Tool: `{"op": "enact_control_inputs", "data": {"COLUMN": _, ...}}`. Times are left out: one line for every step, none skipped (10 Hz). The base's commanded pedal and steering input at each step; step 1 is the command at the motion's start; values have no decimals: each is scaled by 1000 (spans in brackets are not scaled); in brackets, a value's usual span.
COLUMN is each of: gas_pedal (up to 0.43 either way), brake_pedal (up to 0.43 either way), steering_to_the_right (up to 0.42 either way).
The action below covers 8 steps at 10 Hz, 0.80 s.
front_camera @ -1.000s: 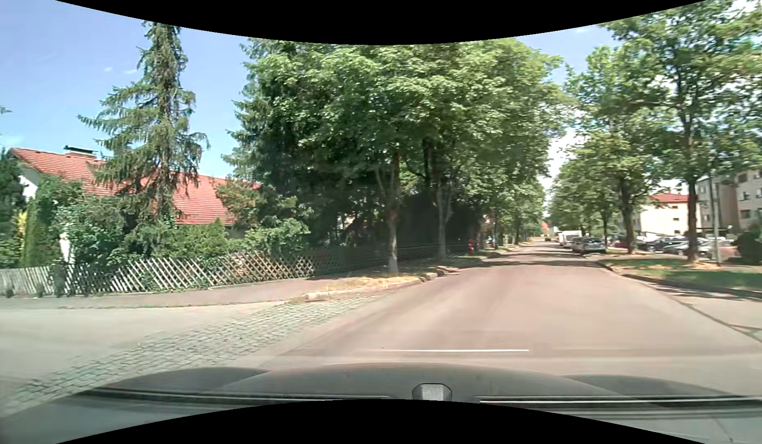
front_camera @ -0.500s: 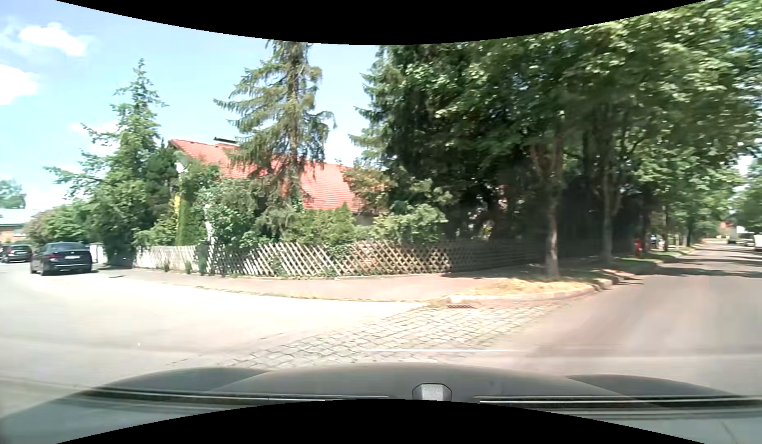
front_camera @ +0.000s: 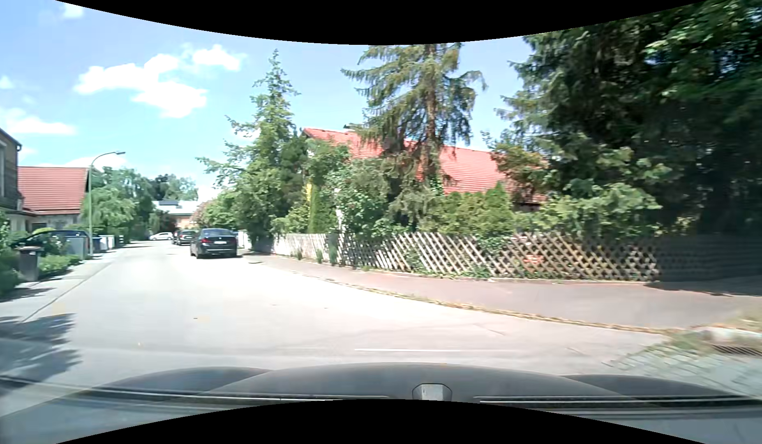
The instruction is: Follow the waypoints while adhering to traffic rules and regulations
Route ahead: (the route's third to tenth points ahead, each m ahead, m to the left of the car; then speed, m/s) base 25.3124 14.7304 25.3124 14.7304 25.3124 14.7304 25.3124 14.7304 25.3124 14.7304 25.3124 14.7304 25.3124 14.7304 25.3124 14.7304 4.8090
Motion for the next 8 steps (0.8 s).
{"op": "enact_control_inputs", "data": {"gas_pedal": 110, "brake_pedal": 6, "steering_to_the_right": -554}}
{"op": "enact_control_inputs", "data": {"gas_pedal": 110, "brake_pedal": 6, "steering_to_the_right": -523}}
{"op": "enact_control_inputs", "data": {"gas_pedal": 110, "brake_pedal": 6, "steering_to_the_right": -497}}
{"op": "enact_control_inputs", "data": {"gas_pedal": 110, "brake_pedal": 6, "steering_to_the_right": -472}}
{"op": "enact_control_inputs", "data": {"gas_pedal": 110, "brake_pedal": 6, "steering_to_the_right": -447}}
{"op": "enact_control_inputs", "data": {"gas_pedal": 110, "brake_pedal": 6, "steering_to_the_right": -425}}
{"op": "enact_control_inputs", "data": {"gas_pedal": 110, "brake_pedal": 6, "steering_to_the_right": -403}}
{"op": "enact_control_inputs", "data": {"gas_pedal": 118, "brake_pedal": 6, "steering_to_the_right": -373}}
